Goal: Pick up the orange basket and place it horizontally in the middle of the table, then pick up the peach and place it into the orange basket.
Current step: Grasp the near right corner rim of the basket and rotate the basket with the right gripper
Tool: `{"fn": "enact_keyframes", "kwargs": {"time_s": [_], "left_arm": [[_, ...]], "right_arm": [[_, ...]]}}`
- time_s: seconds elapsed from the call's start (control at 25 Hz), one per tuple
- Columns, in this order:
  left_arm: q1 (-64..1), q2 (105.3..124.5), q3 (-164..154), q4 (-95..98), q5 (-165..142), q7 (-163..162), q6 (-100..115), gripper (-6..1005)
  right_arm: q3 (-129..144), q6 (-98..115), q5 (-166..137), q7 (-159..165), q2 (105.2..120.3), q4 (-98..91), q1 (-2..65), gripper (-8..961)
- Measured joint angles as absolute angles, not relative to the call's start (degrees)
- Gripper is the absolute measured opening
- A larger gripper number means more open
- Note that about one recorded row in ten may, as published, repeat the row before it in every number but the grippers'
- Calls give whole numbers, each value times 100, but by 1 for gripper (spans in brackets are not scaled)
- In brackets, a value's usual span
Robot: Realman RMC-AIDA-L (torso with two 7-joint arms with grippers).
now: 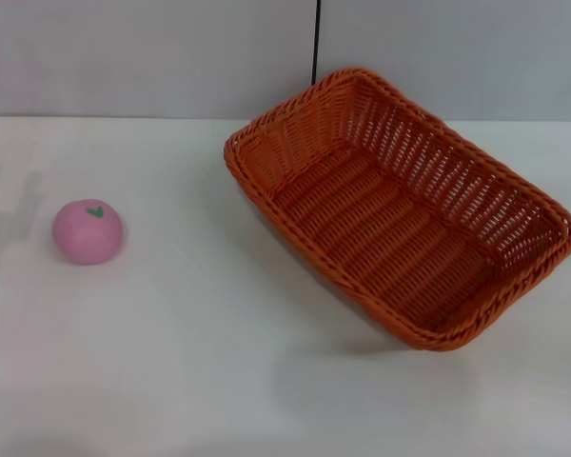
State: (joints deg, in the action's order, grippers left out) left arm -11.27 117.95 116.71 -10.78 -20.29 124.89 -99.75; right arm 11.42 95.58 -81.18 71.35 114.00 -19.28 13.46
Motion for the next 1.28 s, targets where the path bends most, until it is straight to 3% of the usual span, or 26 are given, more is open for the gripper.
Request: {"fn": "enact_keyframes", "kwargs": {"time_s": [0.24,0.52,0.64,0.84,1.04,1.28], "left_arm": [[-1139,11795,11672,-1071,-2030,12489,-9975,725],[-1132,11795,11681,-1057,-2030,12489,-9992,725],[-1134,11795,11682,-1060,-2030,12489,-10004,725],[-1148,11795,11678,-1058,-2030,12489,-10013,725],[-1156,11795,11664,-1067,-2030,12489,-9999,725],[-1160,11800,11665,-1053,-2030,12489,-9979,726]], "right_arm": [[1307,9773,-10243,9347,11080,-3436,2027,541],[1685,10171,-11421,10962,10877,-4914,2601,540],[1743,10338,-12284,11649,10699,-5407,3138,539],[1968,10380,-13209,12012,10526,-5475,3692,537],[2583,10173,-14006,12173,10463,-5423,4173,535],[3568,9810,-14200,12439,10509,-5398,4309,533]]}}
